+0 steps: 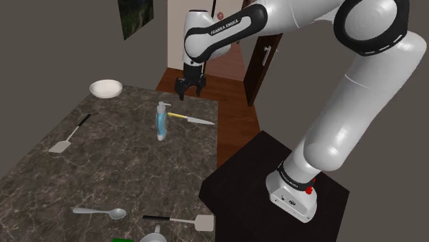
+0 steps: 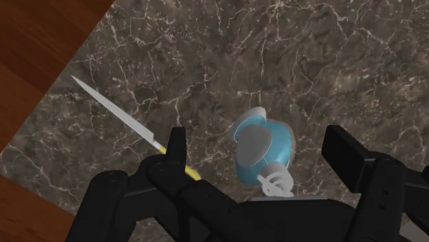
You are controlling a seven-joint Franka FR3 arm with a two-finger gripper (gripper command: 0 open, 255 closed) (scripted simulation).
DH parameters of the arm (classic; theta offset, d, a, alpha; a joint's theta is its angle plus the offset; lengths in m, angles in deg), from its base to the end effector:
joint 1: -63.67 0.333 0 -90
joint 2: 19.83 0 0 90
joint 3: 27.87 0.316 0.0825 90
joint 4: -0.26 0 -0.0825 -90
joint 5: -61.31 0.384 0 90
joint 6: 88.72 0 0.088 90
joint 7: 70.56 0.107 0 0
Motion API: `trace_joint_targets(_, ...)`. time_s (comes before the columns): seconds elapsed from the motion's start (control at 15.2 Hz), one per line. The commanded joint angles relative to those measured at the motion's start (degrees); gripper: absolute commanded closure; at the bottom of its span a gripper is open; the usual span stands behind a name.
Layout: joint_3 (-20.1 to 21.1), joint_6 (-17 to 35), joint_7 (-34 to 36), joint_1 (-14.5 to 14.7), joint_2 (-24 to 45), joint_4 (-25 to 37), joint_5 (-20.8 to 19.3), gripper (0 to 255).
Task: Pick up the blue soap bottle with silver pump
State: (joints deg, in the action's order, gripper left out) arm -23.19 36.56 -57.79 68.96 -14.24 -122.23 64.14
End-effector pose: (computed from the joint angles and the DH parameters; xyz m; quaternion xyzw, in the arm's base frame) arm 0.5402 0.0964 0.3566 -0.9987 0.0393 0.0285 0.0185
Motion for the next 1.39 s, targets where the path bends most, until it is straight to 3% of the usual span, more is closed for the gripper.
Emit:
trace_joint_targets(0.0, 0.3, 1.3, 0.7, 0.4, 3.8, 3.1, -0.6, 0)
trace_joint_targets(0.79, 0.0, 3.1, 3.8, 3.8, 30.3, 30.6, -4.3, 0)
trace_joint_targets(1.32, -0.3, 6.9, 3.9, 4.0, 34.6, 31.1, -4.6, 0)
